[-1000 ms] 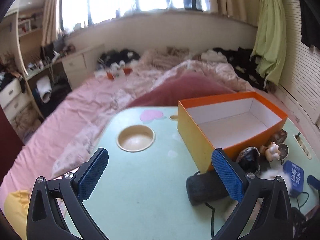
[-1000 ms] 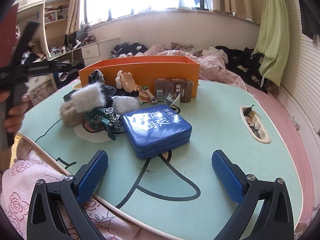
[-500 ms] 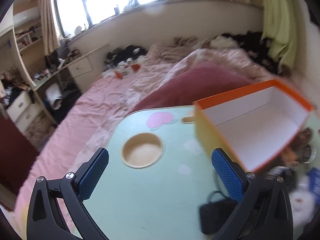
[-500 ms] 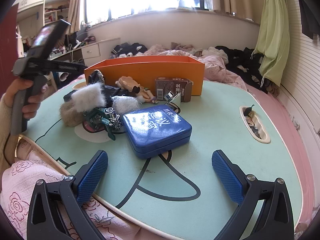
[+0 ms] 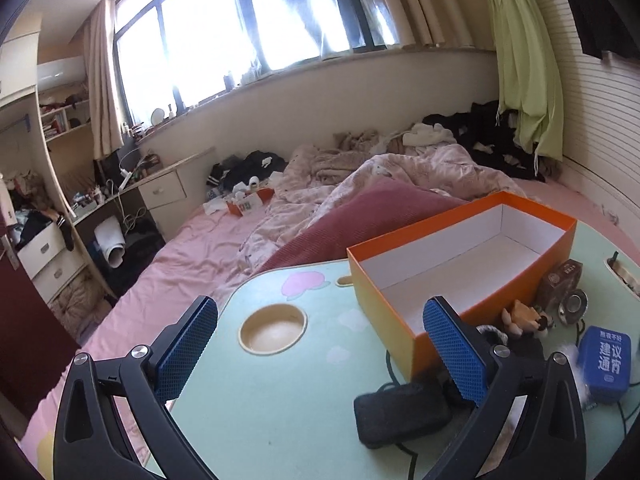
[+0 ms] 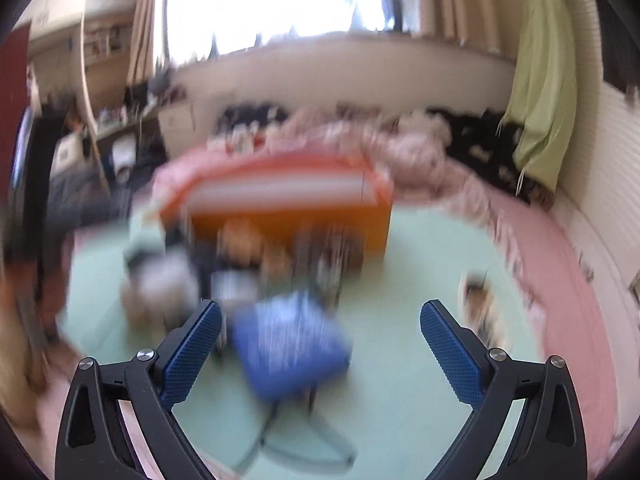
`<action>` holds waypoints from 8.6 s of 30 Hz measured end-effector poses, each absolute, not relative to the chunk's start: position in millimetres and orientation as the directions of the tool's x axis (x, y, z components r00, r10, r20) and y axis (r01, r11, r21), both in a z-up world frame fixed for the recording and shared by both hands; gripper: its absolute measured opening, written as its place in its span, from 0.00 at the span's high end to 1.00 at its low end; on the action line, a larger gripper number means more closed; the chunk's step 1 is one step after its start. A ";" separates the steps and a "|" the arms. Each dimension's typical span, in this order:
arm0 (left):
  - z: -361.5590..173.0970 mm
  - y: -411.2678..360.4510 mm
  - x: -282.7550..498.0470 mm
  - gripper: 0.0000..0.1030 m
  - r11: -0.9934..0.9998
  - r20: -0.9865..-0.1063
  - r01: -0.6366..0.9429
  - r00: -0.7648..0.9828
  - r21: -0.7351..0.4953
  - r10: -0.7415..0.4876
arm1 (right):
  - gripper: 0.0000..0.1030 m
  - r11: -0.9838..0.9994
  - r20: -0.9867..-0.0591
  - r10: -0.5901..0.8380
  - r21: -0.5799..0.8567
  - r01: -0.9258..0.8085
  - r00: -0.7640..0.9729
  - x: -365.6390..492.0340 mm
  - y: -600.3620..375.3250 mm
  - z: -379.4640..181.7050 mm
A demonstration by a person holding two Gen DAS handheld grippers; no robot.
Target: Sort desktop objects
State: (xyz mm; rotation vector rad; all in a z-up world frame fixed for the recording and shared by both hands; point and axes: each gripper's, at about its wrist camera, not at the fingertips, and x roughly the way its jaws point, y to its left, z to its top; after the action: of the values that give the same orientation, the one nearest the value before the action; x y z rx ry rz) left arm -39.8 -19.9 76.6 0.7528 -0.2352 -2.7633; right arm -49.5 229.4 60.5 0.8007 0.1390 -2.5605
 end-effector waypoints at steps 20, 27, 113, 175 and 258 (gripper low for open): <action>51.8 -11.2 -57.5 0.00 -0.985 -0.654 0.084 -0.739 0.149 -0.162 | 0.30 -0.948 -0.904 -0.212 0.097 0.304 -0.372 -239.7 174.3 23.1; 51.6 -15.0 -55.8 0.00 -0.987 -0.655 0.089 -0.740 0.130 -0.153 | 0.25 -0.956 -0.917 -0.220 0.134 0.262 -0.332 -223.1 180.7 27.0; 6.3 -0.1 30.7 0.00 -0.995 -0.622 -0.092 -0.778 -0.031 0.091 | 0.19 -0.865 -0.689 -0.402 0.068 0.498 -0.604 -49.1 209.3 0.8; 75.2 -21.4 -93.7 0.37 -0.970 -0.630 -0.078 -0.748 -0.228 0.208 | 0.12 -0.910 -0.617 -0.378 0.112 0.399 -0.690 -151.1 169.7 57.5; 3.4 -4.9 28.4 0.00 -0.999 -0.618 -0.041 -0.785 -0.028 0.049 | 0.25 -0.924 -0.690 -0.369 0.201 0.324 -0.623 -100.7 213.1 34.8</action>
State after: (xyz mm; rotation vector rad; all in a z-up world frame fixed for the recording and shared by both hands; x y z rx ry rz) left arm 28.4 -4.9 3.4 1.0435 0.0207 -3.0138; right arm -100.7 213.1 34.8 1.0932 -0.0800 -2.5269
